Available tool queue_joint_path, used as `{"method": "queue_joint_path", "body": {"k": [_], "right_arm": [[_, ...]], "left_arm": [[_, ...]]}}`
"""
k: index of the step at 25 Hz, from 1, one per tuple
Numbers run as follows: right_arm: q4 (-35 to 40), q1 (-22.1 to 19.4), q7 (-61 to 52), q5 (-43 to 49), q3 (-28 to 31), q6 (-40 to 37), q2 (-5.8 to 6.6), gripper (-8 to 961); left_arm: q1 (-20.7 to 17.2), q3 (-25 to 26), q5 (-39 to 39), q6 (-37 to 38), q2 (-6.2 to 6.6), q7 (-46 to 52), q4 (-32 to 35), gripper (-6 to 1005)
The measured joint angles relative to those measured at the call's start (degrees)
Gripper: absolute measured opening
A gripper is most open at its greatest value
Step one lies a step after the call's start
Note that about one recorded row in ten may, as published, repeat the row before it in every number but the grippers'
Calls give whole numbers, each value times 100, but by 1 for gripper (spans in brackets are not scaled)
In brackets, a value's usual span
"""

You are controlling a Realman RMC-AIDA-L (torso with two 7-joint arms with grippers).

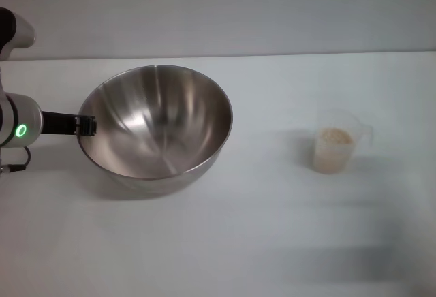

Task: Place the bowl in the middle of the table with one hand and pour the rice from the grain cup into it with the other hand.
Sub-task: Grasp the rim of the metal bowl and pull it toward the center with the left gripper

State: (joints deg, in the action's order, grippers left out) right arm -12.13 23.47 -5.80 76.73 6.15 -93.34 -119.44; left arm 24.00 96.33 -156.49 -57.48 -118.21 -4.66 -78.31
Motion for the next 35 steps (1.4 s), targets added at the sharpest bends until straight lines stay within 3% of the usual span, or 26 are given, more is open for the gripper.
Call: {"method": "queue_joint_path", "body": {"k": [16, 25, 35], "right_arm": [[0, 0, 0, 0, 0, -22, 0, 674], [-13, 0, 0, 0, 0, -27, 0, 674], [-26, -8, 0, 0, 0, -27, 0, 674]], "left_arm": [[40, 56, -137, 0, -6, 4, 39, 101], [147, 97, -134, -150, 14, -112, 161, 91], [396, 848, 299, -617, 14, -674, 328, 77]]}}
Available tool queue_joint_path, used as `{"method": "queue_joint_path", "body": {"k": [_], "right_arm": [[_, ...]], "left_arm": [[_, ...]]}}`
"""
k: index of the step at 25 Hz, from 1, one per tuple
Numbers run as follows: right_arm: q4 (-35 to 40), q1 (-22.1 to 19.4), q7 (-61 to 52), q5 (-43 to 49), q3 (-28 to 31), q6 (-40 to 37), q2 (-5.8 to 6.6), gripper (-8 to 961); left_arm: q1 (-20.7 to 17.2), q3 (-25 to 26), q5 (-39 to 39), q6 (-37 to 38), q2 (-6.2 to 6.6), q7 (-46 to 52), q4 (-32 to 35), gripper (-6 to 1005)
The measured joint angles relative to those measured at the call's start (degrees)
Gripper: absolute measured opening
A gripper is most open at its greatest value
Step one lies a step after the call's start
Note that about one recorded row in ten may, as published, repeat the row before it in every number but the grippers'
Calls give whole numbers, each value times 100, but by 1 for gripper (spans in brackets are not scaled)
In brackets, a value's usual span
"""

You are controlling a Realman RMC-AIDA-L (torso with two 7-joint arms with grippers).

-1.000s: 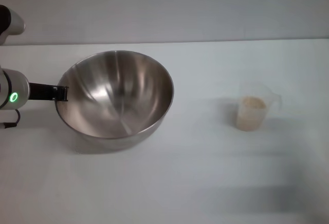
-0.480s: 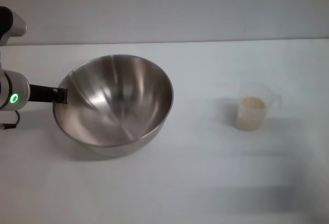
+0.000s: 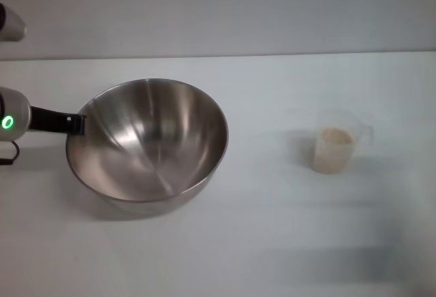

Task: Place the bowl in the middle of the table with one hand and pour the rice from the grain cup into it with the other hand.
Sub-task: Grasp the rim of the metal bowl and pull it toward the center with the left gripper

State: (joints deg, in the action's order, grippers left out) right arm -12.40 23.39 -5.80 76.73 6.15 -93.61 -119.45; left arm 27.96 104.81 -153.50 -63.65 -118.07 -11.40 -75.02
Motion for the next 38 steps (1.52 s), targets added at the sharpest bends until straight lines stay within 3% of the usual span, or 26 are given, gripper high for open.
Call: {"method": "queue_joint_path", "body": {"k": [12, 20, 38], "right_arm": [[1, -1, 0, 0, -3, 1, -7, 674], [-2, 3, 0, 0, -9, 31, -1, 674], [-9, -4, -1, 0, -9, 45, -6, 675]], "left_arm": [[27, 169, 379, -203, 5, -359, -71, 45], [212, 860, 865, -675, 3, -902, -89, 43], [515, 1434, 1683, -1445, 12, -1425, -65, 41]]}}
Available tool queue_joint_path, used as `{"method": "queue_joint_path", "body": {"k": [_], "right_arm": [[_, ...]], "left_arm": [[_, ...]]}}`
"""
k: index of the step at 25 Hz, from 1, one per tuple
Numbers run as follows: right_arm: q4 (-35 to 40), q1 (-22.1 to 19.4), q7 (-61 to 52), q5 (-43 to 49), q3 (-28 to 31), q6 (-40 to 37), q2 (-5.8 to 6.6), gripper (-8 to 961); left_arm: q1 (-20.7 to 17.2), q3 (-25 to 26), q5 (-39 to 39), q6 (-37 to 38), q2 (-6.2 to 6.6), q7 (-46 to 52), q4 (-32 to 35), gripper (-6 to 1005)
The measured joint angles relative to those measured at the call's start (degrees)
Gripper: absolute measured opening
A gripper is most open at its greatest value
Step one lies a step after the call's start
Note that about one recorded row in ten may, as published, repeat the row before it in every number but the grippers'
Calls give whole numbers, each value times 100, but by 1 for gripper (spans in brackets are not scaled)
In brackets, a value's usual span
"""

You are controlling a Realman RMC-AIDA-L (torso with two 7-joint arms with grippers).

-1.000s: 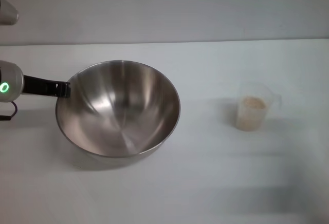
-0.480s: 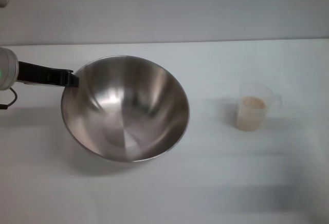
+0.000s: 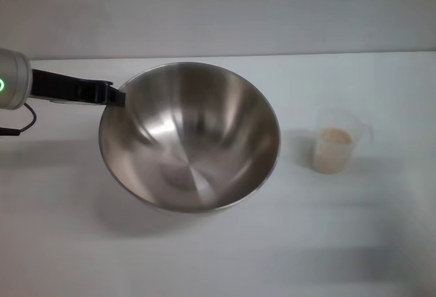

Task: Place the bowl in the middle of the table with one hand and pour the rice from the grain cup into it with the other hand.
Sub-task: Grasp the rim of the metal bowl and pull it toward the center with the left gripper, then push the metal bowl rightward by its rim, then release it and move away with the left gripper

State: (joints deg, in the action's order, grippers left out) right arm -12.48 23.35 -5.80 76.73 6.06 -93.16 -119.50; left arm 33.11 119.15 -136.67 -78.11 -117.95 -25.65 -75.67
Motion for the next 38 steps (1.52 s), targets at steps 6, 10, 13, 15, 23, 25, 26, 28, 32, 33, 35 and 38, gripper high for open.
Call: {"method": "queue_joint_path", "body": {"k": [6, 10, 13, 15, 23, 25, 26, 28, 32, 33, 35, 38], "right_arm": [[0, -11, 0, 0, 0, 0, -3, 675], [5, -38, 0, 0, 0, 0, -3, 675], [14, -57, 0, 0, 0, -3, -3, 675], [16, -61, 0, 0, 0, -4, -3, 675], [27, -68, 0, 0, 0, -12, -1, 675], [27, -68, 0, 0, 0, -12, 1, 675], [27, -68, 0, 0, 0, -12, 2, 675], [27, -68, 0, 0, 0, -12, 3, 675], [27, -68, 0, 0, 0, -12, 6, 675], [27, -68, 0, 0, 0, -12, 6, 675], [27, -68, 0, 0, 0, -12, 6, 675], [27, -68, 0, 0, 0, -16, 6, 674]], "left_arm": [[225, -36, 119, 34, -23, -43, 330, 42], [318, -97, 192, 141, -37, -50, 507, 42], [364, -211, 281, 267, -41, -52, 656, 42], [397, -301, 324, 374, -40, -52, 762, 42], [531, -672, 424, 846, -41, -53, 1163, 42], [532, -704, 424, 882, -41, -51, 1182, 41], [533, -724, 424, 916, -41, -51, 1208, 41], [533, -741, 424, 982, -41, -53, 1270, 41], [530, -773, 398, 1100, -33, -71, 1348, 41], [527, -775, 393, 1113, -30, -96, 1375, 41], [526, -776, 391, 1126, -26, -120, 1402, 41], [530, -778, 377, 1151, -23, -133, 1434, 41]]}}
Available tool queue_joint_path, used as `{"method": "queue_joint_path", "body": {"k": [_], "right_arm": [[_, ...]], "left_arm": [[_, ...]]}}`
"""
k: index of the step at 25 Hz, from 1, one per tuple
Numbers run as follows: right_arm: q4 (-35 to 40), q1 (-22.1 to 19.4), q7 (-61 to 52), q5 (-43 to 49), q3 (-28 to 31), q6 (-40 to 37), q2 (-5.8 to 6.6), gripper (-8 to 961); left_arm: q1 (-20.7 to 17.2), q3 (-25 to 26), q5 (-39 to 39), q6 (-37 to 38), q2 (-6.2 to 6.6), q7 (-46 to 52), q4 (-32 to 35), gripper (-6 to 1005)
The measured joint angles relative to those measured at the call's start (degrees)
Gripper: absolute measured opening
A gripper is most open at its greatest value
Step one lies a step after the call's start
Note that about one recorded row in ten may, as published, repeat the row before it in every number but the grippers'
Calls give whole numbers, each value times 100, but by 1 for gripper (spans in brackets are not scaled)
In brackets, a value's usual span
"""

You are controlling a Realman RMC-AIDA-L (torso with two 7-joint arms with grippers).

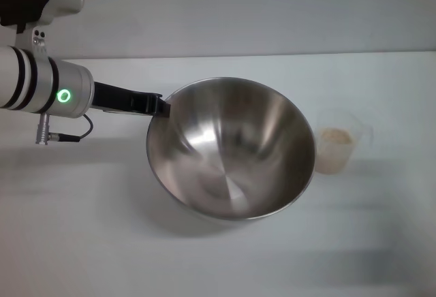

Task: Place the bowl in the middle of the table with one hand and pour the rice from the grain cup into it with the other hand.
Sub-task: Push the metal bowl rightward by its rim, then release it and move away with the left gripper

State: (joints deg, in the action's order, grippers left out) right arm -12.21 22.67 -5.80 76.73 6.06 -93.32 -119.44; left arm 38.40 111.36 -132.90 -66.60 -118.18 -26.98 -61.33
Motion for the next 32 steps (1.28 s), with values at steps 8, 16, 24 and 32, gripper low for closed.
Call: {"method": "queue_joint_path", "body": {"k": [8, 16, 24, 32], "right_arm": [[-5, 1, 0, 0, 0, -15, 0, 674], [-9, 1, 0, 0, 0, -20, 0, 675], [-9, -8, 0, 0, 0, -20, 0, 674], [-9, -9, 0, 0, 0, -21, 0, 675]], "left_arm": [[4, -1, -7, 55, -2, -1, 81, 41], [43, 24, -8, 112, 1, -4, 210, 42], [58, 29, -17, 201, 3, -69, 327, 42], [98, 3, -25, 223, 5, -91, 409, 42]]}}
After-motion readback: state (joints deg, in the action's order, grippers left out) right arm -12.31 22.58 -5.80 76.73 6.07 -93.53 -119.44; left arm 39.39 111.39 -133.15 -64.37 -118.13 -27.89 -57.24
